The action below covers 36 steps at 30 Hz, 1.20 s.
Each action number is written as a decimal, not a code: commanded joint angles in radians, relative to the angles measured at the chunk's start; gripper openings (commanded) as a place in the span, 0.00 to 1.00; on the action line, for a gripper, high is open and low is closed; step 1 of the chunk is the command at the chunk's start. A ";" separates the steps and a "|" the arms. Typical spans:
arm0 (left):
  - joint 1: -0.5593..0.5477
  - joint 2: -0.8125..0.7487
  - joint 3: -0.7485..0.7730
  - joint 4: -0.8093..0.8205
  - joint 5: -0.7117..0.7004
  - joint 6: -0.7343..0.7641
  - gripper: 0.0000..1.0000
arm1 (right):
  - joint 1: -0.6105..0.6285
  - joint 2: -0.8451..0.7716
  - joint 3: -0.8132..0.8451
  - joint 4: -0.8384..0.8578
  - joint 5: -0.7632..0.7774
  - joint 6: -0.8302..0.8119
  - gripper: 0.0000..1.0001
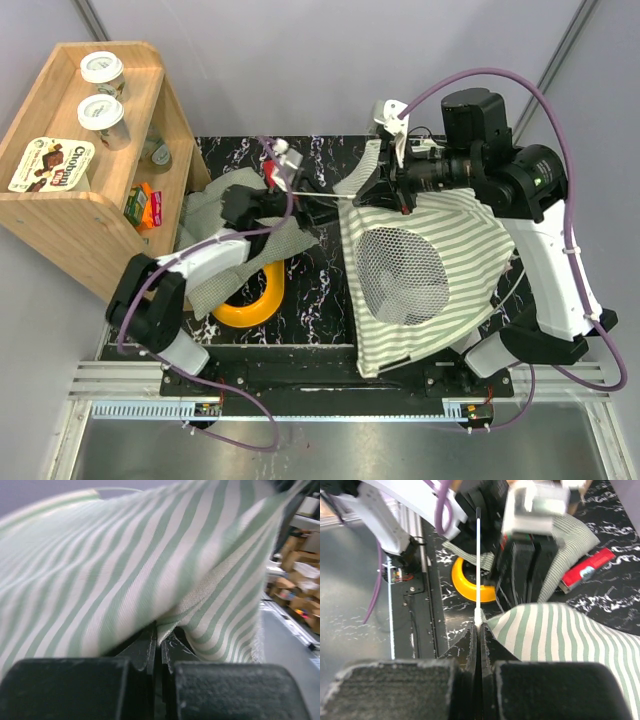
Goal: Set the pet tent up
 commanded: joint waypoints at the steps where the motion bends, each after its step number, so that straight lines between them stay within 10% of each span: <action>1: 0.105 -0.150 -0.020 -0.256 -0.044 0.338 0.00 | -0.003 -0.040 0.000 0.035 0.024 -0.006 0.00; 14: 0.286 -0.279 -0.035 -0.633 0.198 0.516 0.00 | -0.003 -0.040 -0.058 0.007 0.265 -0.019 0.00; 20: 0.323 -0.293 0.191 -1.633 0.099 1.352 0.00 | -0.007 -0.004 -0.136 0.010 0.374 -0.027 0.00; 36: 0.389 -0.296 0.161 -1.812 0.065 1.644 0.00 | -0.058 -0.108 -0.639 0.335 0.196 0.053 0.00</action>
